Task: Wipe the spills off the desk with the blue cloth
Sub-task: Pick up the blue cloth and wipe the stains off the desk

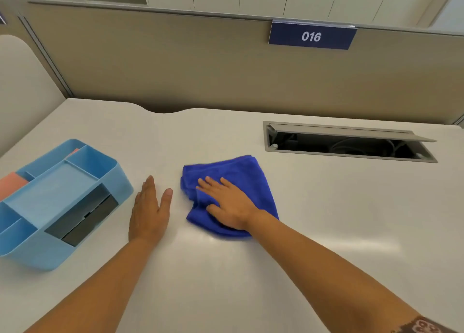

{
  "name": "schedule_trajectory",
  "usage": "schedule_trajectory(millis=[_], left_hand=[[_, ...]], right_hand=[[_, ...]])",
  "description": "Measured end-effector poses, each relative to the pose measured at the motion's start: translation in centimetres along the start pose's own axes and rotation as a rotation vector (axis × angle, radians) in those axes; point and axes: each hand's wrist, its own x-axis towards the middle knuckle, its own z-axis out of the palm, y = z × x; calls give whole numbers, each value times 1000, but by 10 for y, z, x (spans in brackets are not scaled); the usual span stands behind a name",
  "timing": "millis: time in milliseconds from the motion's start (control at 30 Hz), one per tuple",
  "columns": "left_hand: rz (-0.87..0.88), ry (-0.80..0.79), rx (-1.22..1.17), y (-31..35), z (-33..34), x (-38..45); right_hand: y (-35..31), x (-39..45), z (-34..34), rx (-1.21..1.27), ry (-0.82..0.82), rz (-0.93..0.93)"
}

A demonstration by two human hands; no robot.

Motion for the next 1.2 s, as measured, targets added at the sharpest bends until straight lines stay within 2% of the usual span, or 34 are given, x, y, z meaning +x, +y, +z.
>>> schedule_trajectory(millis=[67,233,300,400,500,633,867,1033,1133,1200], left_hand=[[-7,0,-32,0,-2,-1],[-11,-42,8,2,-3,-3],[-17,-51,10,2,-3,-4],[-16,-47,14,3,-1,-4],[-14,-46,24,5,-1,-4],[-17,-35,9,4,-1,-3],[-6,-28,-5,5,-1,-3],[-2,-6,-61,5,-5,-2],[4,-13,-87,4,-7,1],[14,-29,-79,5,-7,1]], right_hand=[[0,-31,2,93,-28,-32],[22,-126,-1,291,-14,78],[42,-151,-7,338,57,204],[81,-158,-23,344,258,449],[107,-126,-39,139,310,641],[99,-59,-38,-111,252,612],[27,19,-11,-170,126,420],[-25,2,16,-172,82,267],[-44,-45,35,-132,85,168],[-41,-86,42,-129,90,165]])
